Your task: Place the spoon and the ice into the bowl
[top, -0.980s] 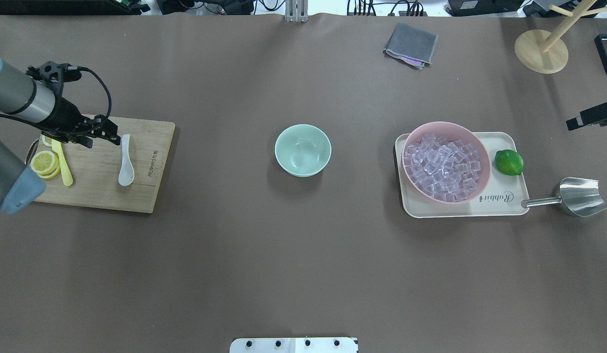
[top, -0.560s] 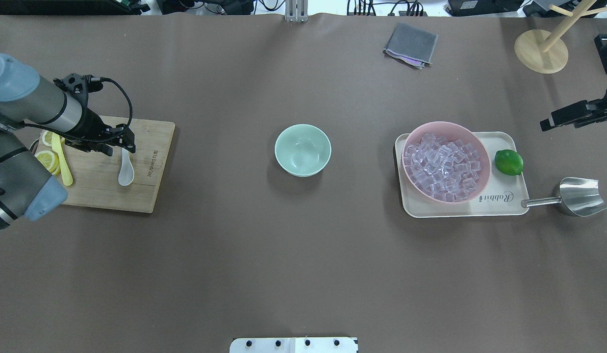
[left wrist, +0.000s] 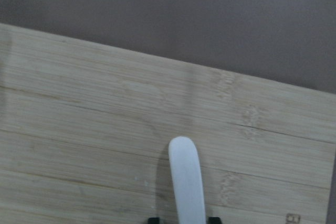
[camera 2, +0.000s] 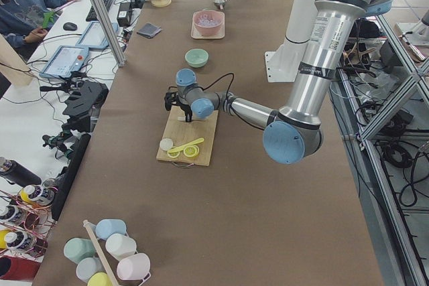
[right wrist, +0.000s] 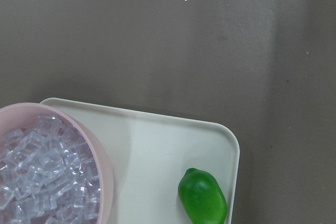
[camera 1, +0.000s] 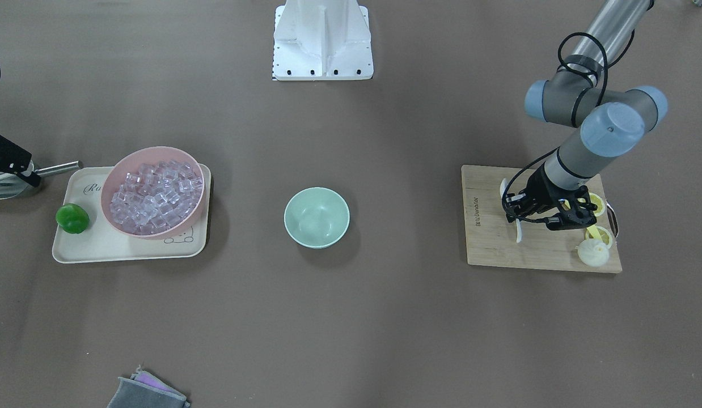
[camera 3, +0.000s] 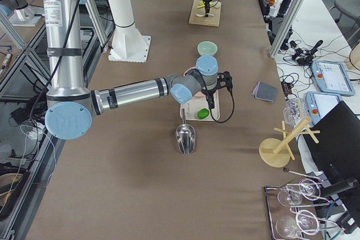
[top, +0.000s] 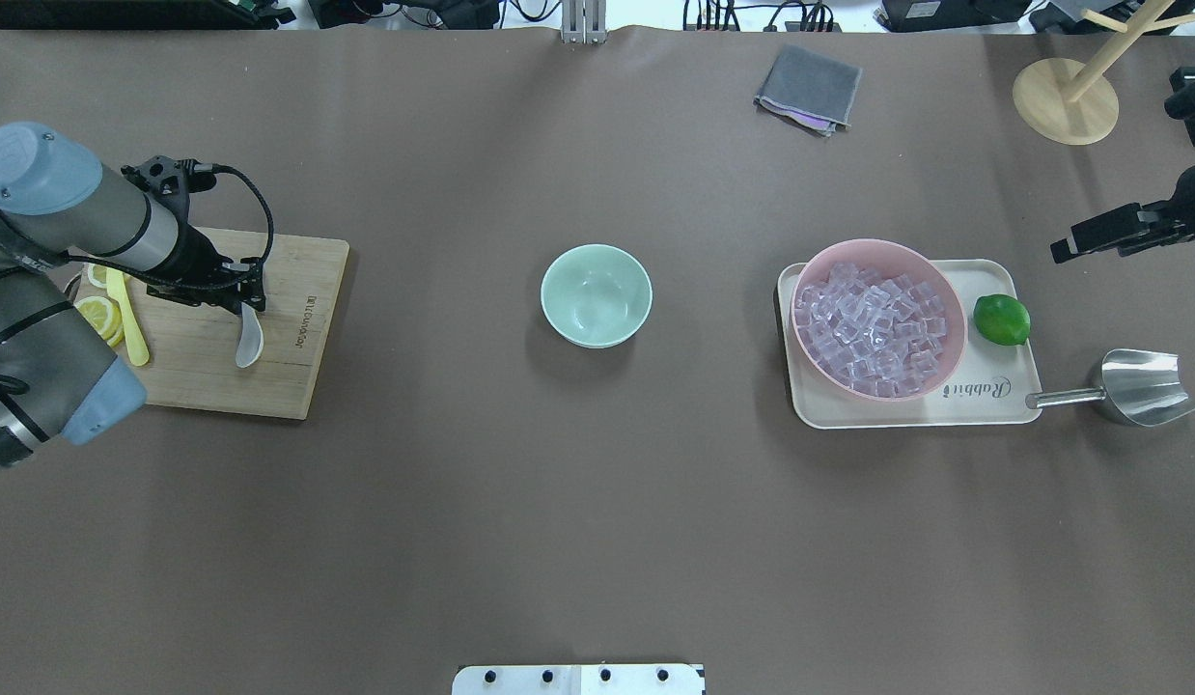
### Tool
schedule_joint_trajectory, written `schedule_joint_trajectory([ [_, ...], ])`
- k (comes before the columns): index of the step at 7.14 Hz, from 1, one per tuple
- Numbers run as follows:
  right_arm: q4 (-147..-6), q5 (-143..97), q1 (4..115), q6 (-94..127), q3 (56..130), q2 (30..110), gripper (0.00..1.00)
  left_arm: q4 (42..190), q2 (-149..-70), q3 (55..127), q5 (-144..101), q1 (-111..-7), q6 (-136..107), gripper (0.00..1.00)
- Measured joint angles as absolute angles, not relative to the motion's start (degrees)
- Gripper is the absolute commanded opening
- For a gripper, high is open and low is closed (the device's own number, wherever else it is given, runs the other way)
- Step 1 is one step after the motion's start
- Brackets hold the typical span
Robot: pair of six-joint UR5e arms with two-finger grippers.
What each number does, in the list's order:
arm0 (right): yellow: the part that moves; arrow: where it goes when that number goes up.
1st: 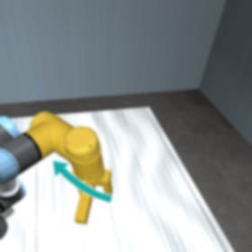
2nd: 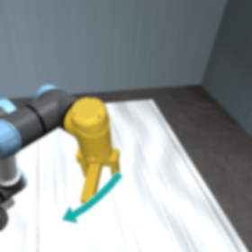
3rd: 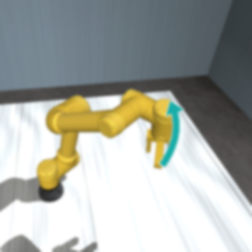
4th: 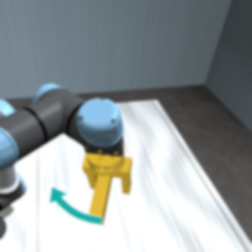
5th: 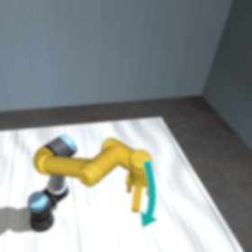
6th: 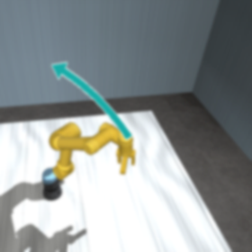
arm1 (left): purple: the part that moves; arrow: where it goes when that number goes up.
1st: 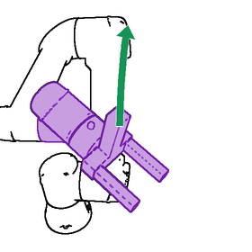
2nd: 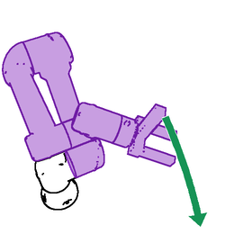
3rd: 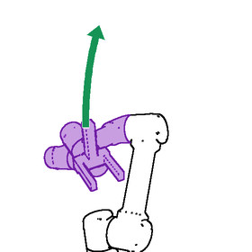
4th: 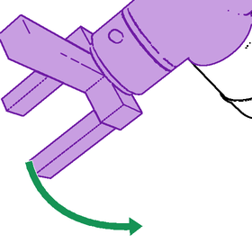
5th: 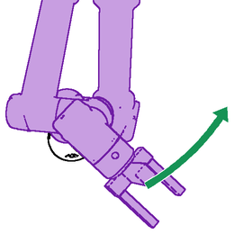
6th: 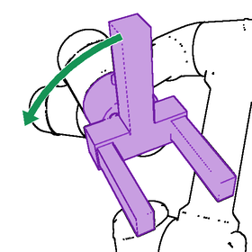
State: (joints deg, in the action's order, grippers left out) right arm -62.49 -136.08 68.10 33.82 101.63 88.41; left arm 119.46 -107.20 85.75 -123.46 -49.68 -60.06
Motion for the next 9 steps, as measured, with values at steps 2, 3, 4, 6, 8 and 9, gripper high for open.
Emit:
schedule_joint_trajectory([
  [2,-62.5,-135.2,66.9,36.5,102.3,87.6,0.99,118.2,-109.4,86.2,-125.0,-49.7,-60.3,0.0],
  [3,-62.5,-134.5,65.9,38.5,103.0,87.1,0.99,117.8,-112.0,86.6,-126.1,-49.6,-62.2,0.0],
  [4,-62.5,-133.0,64.1,41.1,104.0,86.6,0.99,117.5,-115.9,86.5,-127.3,-48.7,-66.4,0.0],
  [6,-62.5,-128.4,59.0,46.4,106.0,86.2,0.99,117.3,-124.0,85.6,-126.1,-44.2,-74.5,0.0],
  [8,-62.5,-124.4,53.7,51.8,108.0,84.9,0.99,117.6,-132.2,82.0,-120.4,-39.5,-80.5,0.0],
  [9,-62.5,-122.1,51.0,54.4,108.6,84.1,0.98,117.9,-134.9,80.3,-117.6,-37.9,-81.7,0.0],
])
